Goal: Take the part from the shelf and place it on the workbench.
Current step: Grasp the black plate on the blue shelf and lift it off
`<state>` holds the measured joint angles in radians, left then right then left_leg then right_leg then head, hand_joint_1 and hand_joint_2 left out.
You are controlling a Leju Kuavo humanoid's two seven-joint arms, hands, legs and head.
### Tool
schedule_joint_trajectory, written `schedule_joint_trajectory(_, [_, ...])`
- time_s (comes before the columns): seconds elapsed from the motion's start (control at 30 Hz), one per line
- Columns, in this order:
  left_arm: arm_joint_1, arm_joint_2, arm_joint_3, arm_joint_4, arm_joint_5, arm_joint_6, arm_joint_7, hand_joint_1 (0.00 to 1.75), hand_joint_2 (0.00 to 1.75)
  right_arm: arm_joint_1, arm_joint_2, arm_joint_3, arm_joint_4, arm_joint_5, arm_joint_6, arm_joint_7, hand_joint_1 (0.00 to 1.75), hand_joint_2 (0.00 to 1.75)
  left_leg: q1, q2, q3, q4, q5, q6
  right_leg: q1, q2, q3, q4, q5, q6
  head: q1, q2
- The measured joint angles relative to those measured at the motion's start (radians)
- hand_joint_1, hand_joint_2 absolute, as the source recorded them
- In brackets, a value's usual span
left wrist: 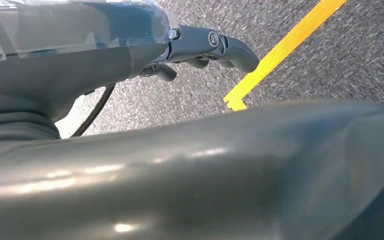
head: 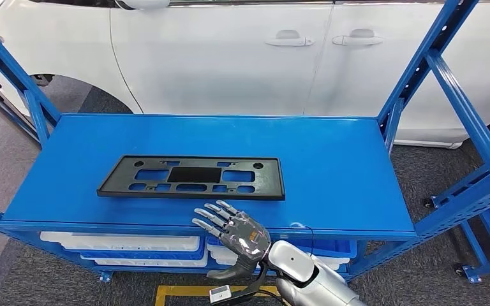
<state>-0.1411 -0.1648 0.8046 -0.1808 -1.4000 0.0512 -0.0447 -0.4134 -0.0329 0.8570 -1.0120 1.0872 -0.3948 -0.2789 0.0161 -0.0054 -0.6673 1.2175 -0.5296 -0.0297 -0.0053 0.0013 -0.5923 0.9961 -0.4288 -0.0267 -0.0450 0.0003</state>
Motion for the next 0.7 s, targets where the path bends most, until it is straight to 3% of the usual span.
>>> schedule_joint_trajectory(0.07, [-0.004, -0.001, -0.004, 0.000, -0.008, -0.005, 0.002, 0.00, 0.00, -0.013, 0.003, -0.006, -0.017, 0.034, 0.004, 0.024, 0.00, 0.00, 0.001, 0.000, 0.065, -0.137, 0.060, 0.005, 0.002, 0.003, -0.001, 0.008, -0.005, 0.007, 0.000, 0.000])
schedule_joint_trajectory(0.1, [-0.006, -0.002, -0.008, 0.000, -0.011, -0.008, 0.004, 0.00, 0.00, -0.025, 0.004, -0.011, -0.028, 0.047, 0.010, 0.033, 0.00, 0.00, -0.001, 0.000, 0.085, -0.181, 0.075, 0.011, 0.003, 0.005, -0.003, 0.012, -0.006, 0.012, 0.000, 0.000])
schedule_joint_trajectory(0.2, [-0.010, -0.004, -0.015, 0.000, -0.016, -0.015, 0.009, 0.00, 0.00, -0.068, 0.005, -0.033, -0.064, 0.077, 0.044, 0.043, 0.00, 0.00, -0.005, -0.002, 0.093, -0.203, 0.080, 0.034, 0.005, 0.006, -0.008, 0.015, -0.004, 0.028, 0.000, 0.000])
schedule_joint_trajectory(0.27, [-0.012, -0.006, -0.016, 0.000, -0.015, -0.016, 0.009, 0.00, 0.00, -0.094, 0.005, -0.048, -0.086, 0.087, 0.063, 0.037, 0.00, 0.00, -0.004, -0.001, 0.094, -0.209, 0.085, 0.047, 0.001, 0.005, -0.016, 0.037, -0.021, 0.040, 0.000, 0.000])
schedule_joint_trajectory(0.3, [-0.013, -0.007, -0.016, 0.000, -0.013, -0.016, 0.008, 0.00, 0.00, -0.105, 0.005, -0.053, -0.094, 0.088, 0.071, 0.030, 0.00, 0.00, -0.002, 0.000, 0.095, -0.212, 0.088, 0.052, 0.000, 0.005, -0.032, 0.073, -0.044, 0.045, 0.000, 0.000])
schedule_joint_trajectory(0.37, [-0.015, -0.009, -0.016, 0.000, -0.009, -0.016, 0.007, 0.00, 0.00, -0.118, 0.005, -0.059, -0.102, 0.086, 0.085, 0.016, 0.00, 0.00, -0.003, 0.001, 0.094, -0.213, 0.089, 0.058, -0.002, 0.004, -0.092, 0.203, -0.109, 0.053, 0.000, 0.000])
schedule_joint_trajectory(0.43, [-0.014, -0.010, -0.016, 0.000, -0.005, -0.015, 0.005, 0.00, 0.00, -0.119, 0.005, -0.060, -0.102, 0.084, 0.093, 0.010, 0.00, 0.00, -0.004, 0.001, 0.092, -0.212, 0.089, 0.059, -0.002, 0.003, -0.140, 0.301, -0.139, 0.056, 0.000, 0.000])
schedule_joint_trajectory(0.47, [-0.013, -0.011, -0.016, 0.000, -0.004, -0.015, 0.004, 0.00, 0.00, -0.119, 0.005, -0.060, -0.102, 0.084, 0.095, 0.009, 0.00, 0.00, -0.005, 0.000, 0.093, -0.212, 0.088, 0.059, -0.002, 0.003, -0.138, 0.296, -0.125, 0.055, 0.000, 0.000])
schedule_joint_trajectory(0.5, [-0.013, -0.011, -0.016, 0.000, -0.003, -0.015, 0.004, 0.00, 0.00, -0.118, 0.005, -0.059, -0.102, 0.083, 0.096, 0.009, 0.00, 0.00, -0.005, -0.001, 0.094, -0.212, 0.088, 0.058, -0.002, 0.004, -0.115, 0.251, -0.095, 0.052, 0.000, 0.000])
schedule_joint_trajectory(0.53, [-0.012, -0.013, -0.016, 0.000, -0.003, -0.015, 0.003, 0.00, 0.00, -0.119, 0.005, -0.059, -0.101, 0.083, 0.096, 0.009, 0.00, 0.00, -0.006, -0.002, 0.096, -0.212, 0.087, 0.057, -0.001, 0.004, -0.079, 0.178, -0.057, 0.046, 0.000, 0.000])
schedule_joint_trajectory(0.6, [-0.012, -0.017, -0.016, 0.000, -0.002, -0.015, 0.001, 0.00, 0.00, -0.118, 0.006, -0.058, -0.097, 0.084, 0.097, 0.010, 0.00, 0.00, -0.009, -0.002, 0.096, -0.211, 0.085, 0.051, 0.005, 0.003, -0.017, 0.050, -0.012, 0.033, 0.000, 0.000])
schedule_joint_trajectory(0.63, [-0.012, -0.019, -0.016, 0.000, -0.002, -0.015, 0.000, 0.00, 0.00, -0.116, 0.007, -0.057, -0.093, 0.085, 0.097, 0.010, 0.00, 0.00, -0.010, -0.002, 0.095, -0.210, 0.084, 0.047, 0.008, 0.003, -0.004, 0.020, -0.007, 0.028, 0.000, 0.000])
schedule_joint_trajectory(0.7, [-0.011, -0.021, -0.016, 0.000, -0.001, -0.015, 0.000, 0.00, 0.00, -0.111, 0.011, -0.055, -0.080, 0.089, 0.097, 0.009, 0.00, 0.00, -0.010, -0.002, 0.095, -0.213, 0.084, 0.037, 0.011, 0.004, -0.002, 0.010, -0.008, 0.020, 0.000, 0.000])
